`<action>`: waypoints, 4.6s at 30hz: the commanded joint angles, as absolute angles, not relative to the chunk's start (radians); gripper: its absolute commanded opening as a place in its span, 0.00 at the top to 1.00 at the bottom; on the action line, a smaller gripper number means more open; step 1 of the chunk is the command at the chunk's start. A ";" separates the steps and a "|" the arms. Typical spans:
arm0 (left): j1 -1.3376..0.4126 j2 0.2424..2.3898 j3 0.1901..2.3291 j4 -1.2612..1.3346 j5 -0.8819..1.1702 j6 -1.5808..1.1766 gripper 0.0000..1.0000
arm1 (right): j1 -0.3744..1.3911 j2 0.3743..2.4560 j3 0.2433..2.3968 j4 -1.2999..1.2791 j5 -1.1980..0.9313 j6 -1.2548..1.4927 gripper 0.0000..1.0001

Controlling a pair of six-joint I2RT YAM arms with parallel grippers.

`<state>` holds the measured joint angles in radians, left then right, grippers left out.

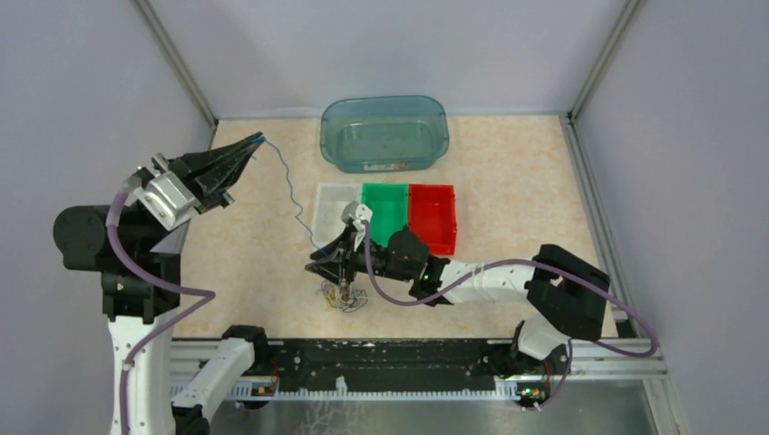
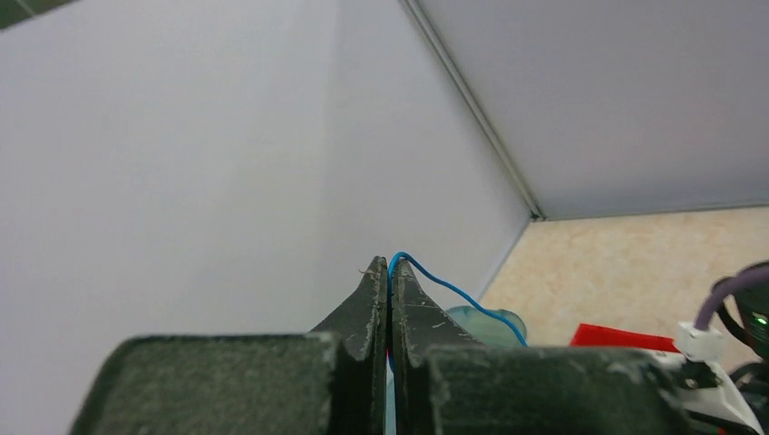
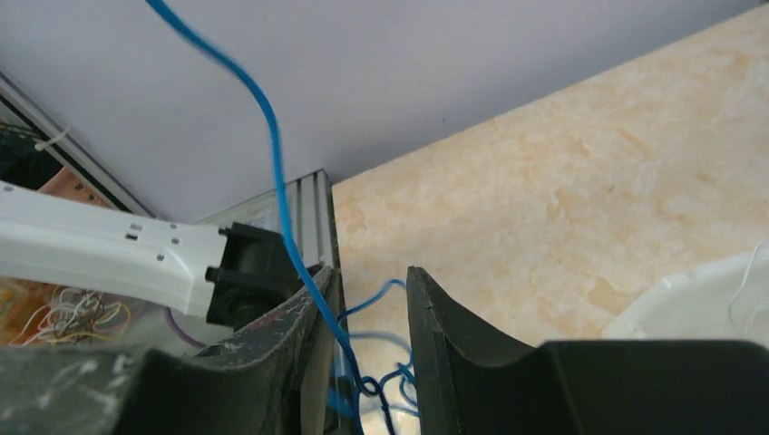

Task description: Untangle the cables

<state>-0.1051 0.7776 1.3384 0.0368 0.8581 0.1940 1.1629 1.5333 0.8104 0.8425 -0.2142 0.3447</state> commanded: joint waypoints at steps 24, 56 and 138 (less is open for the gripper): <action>-0.104 0.946 1.661 0.327 0.551 0.487 1.00 | 1.169 1.670 0.614 1.037 -0.106 0.481 0.58; -0.103 1.044 1.812 0.377 0.636 0.546 1.00 | 1.171 1.376 0.677 0.809 0.033 0.280 0.31; -0.103 0.943 1.668 0.151 0.670 0.211 1.00 | 1.028 1.381 0.939 0.631 -0.259 0.303 0.29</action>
<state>-0.1047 0.9371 1.6569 0.1318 0.6598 0.2317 1.0256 1.3777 0.9211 0.5827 -0.1715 0.2893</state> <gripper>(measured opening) 0.011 0.703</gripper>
